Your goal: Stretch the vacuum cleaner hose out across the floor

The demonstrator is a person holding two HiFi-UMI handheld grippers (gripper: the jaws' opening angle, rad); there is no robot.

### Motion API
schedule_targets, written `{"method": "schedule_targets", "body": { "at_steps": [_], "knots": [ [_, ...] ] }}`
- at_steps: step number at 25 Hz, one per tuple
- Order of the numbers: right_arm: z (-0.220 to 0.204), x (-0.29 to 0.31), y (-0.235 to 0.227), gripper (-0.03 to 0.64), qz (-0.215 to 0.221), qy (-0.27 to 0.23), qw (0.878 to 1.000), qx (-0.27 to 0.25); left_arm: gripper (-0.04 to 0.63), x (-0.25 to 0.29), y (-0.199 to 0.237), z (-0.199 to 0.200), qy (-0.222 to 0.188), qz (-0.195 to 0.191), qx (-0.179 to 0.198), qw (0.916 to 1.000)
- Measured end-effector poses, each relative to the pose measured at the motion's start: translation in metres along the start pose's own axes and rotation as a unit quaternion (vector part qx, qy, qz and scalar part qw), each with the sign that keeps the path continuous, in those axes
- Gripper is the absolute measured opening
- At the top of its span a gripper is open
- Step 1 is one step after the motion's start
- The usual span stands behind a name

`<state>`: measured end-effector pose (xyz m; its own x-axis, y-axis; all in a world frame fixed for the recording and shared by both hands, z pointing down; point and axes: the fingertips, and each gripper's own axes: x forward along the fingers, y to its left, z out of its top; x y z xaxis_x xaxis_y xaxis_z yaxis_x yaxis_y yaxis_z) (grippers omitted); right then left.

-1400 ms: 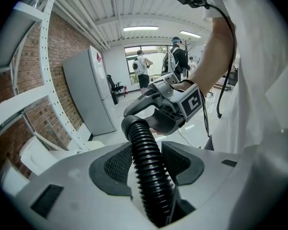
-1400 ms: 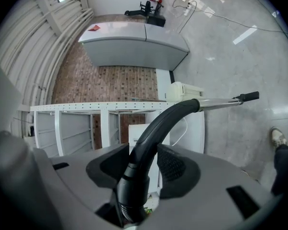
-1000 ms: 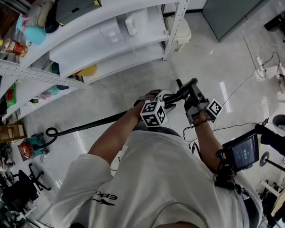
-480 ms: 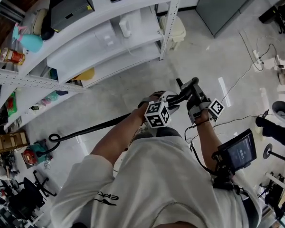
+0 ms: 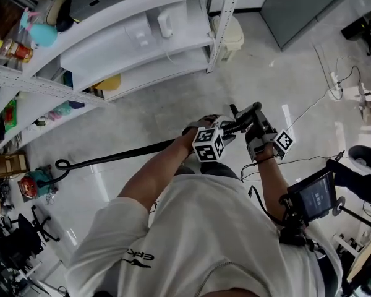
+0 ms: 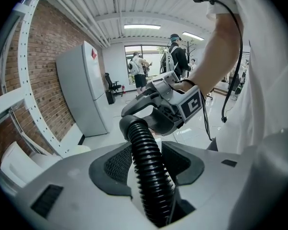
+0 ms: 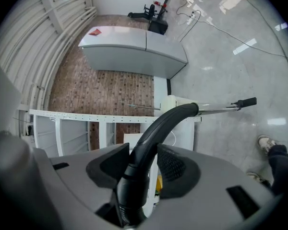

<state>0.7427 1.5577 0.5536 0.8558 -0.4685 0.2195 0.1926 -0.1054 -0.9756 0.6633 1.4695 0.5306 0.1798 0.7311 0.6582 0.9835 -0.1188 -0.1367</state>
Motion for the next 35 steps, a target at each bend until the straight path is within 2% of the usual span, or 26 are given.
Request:
{"method": "schedule_targets", "body": {
  "at_steps": [7, 16, 23, 35],
  "knots": [
    [0.019, -0.008, -0.007, 0.183, -0.004, 0.018, 1.000, -0.013, 0.190, 0.023, -0.008, 0.011, 0.002, 0.009, -0.013, 0.9999],
    [0.055, -0.019, -0.016, 0.183, -0.004, 0.018, 1.000, -0.017, 0.190, 0.059, -0.009, 0.030, 0.002, 0.008, -0.010, 0.9999],
    [0.064, -0.027, -0.035, 0.181, -0.018, 0.029, 0.999, -0.022, 0.190, 0.081, -0.019, 0.023, 0.023, -0.001, -0.019, 0.9995],
    [0.075, -0.043, -0.052, 0.181, -0.025, 0.024, 0.999, -0.013, 0.190, 0.102, -0.033, 0.029, 0.030, -0.021, -0.017, 0.9992]
  ]
}}
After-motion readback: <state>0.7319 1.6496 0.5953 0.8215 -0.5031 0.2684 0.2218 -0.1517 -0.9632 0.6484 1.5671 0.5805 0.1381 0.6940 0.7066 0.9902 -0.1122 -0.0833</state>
